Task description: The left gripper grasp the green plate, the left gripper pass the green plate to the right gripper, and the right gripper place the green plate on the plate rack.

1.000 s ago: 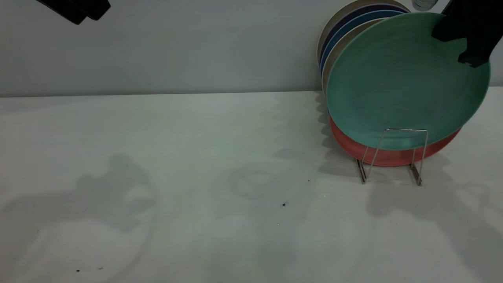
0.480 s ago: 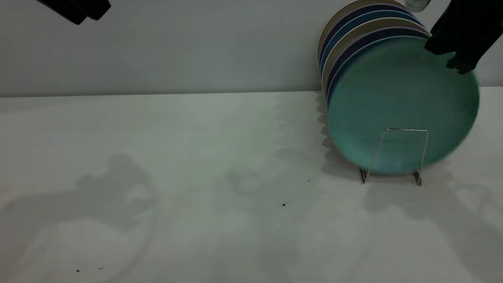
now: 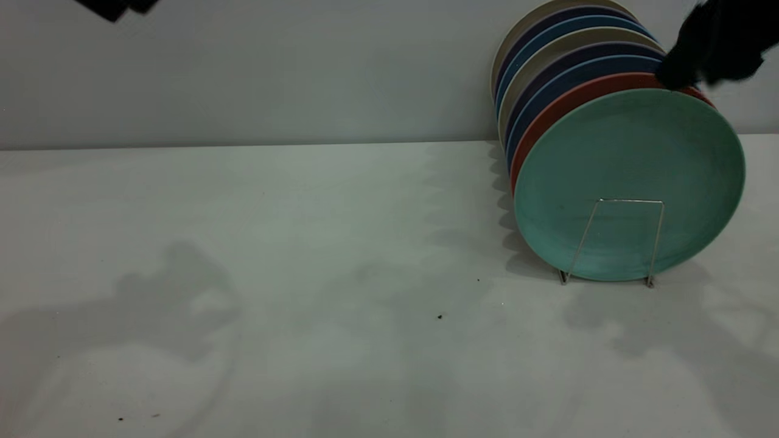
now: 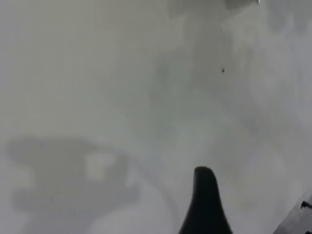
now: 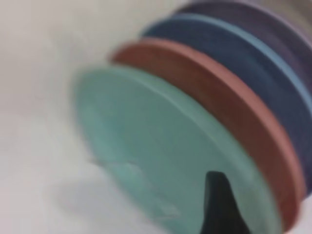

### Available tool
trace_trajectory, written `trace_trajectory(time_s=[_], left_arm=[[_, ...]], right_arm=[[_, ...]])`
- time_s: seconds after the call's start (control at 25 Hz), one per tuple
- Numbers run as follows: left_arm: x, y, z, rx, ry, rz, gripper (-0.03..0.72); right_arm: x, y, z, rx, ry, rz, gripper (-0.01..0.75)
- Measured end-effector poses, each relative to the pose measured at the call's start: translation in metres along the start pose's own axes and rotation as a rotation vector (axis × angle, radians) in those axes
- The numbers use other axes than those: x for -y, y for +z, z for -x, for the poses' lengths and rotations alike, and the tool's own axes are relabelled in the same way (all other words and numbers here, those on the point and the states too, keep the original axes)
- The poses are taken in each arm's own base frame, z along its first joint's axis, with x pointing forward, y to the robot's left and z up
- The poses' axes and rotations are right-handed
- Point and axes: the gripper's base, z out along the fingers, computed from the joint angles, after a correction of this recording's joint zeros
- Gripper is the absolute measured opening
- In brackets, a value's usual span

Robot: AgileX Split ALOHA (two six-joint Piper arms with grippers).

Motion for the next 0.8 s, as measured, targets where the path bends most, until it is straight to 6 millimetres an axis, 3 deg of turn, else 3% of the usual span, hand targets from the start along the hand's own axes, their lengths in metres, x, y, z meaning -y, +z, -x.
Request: trace_trajectory(time_s=[0.12, 0.32, 0.52, 0.64, 0.8], left_arm=[[0.014, -0.021, -0.002, 0.024, -0.015, 0.009, 0.583], [0.044, -0.064, -0.014, 0.033, -0.034, 0.065, 0.581], [0.071, -0.117, -0.037, 0.108, -0.151, 0.269, 0.581], [0.086, -0.137, -0.058, 0.144, -0.197, 0.354, 0.581], [0.102, -0.138, -0.094, 0.134, -0.230, 0.392, 0.581]], right_arm=[[-0.014, -0.037, 0.010, 0.015, 0.188, 0.147, 0.459], [-0.039, -0.116, 0.011, -0.037, 0.270, 0.349, 0.459], [-0.049, -0.190, -0.009, -0.112, 0.305, 0.253, 0.459], [-0.054, -0.214, -0.031, -0.172, 0.373, 0.152, 0.459], [-0.067, -0.223, -0.070, -0.237, 0.434, 0.050, 0.459]])
